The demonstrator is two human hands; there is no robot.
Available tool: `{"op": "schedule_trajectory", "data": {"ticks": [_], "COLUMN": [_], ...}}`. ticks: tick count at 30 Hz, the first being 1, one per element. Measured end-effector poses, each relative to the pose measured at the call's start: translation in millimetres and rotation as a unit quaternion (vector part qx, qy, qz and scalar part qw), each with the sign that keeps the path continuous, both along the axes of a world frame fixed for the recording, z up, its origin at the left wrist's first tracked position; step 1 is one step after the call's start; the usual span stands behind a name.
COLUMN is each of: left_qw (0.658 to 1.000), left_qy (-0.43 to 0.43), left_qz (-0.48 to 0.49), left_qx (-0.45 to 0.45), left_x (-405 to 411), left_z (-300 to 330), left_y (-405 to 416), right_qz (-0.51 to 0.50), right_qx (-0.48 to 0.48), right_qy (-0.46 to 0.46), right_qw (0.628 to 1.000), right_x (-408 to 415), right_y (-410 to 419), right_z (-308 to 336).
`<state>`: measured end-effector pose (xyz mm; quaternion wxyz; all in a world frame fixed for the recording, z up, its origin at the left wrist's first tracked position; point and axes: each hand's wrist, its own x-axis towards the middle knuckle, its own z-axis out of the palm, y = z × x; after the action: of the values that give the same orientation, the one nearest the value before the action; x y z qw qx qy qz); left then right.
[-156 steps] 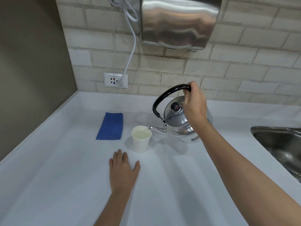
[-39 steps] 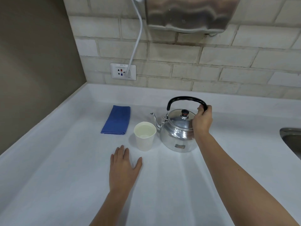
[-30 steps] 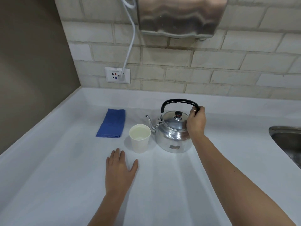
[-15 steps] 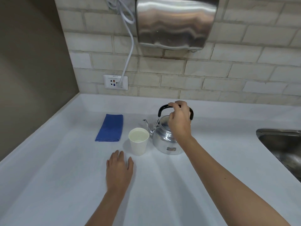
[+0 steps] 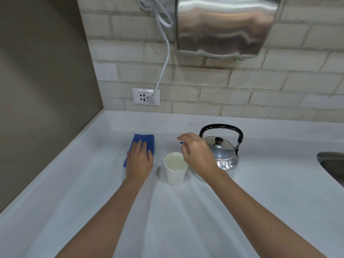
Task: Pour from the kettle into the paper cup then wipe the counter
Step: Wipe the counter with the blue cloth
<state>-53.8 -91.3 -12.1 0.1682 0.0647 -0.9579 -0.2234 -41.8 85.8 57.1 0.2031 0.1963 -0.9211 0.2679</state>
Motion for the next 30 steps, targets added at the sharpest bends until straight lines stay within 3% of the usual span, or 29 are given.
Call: {"op": "schedule_trajectory", "data": {"ticks": [7,14,18,30], "left_qw": [0.983,0.963,0.964,0.978], "left_qy": [-0.105,-0.188,-0.177,-0.166], "left_qz": [-0.059,-0.122,-0.131,-0.002], "left_qx": [-0.140,-0.149,-0.148,-0.127], "left_x": [-65,-101,-108,-93], "left_z": [-6,-38,-49,-61], "left_y": [-21,-32,-33,-64], "right_qz": [0.001,-0.006,-0.012,-0.016], "right_qx": [-0.022,-0.027,-0.025,-0.017], "right_qy": [0.025,0.002,-0.004,-0.033], "right_qw": [0.999,1.000,1.000,0.999], "right_x": [-16,-37,-44,-39], "right_y": [-15,-17,-17,-19], "right_z": [-3,-12,-17,-22]}}
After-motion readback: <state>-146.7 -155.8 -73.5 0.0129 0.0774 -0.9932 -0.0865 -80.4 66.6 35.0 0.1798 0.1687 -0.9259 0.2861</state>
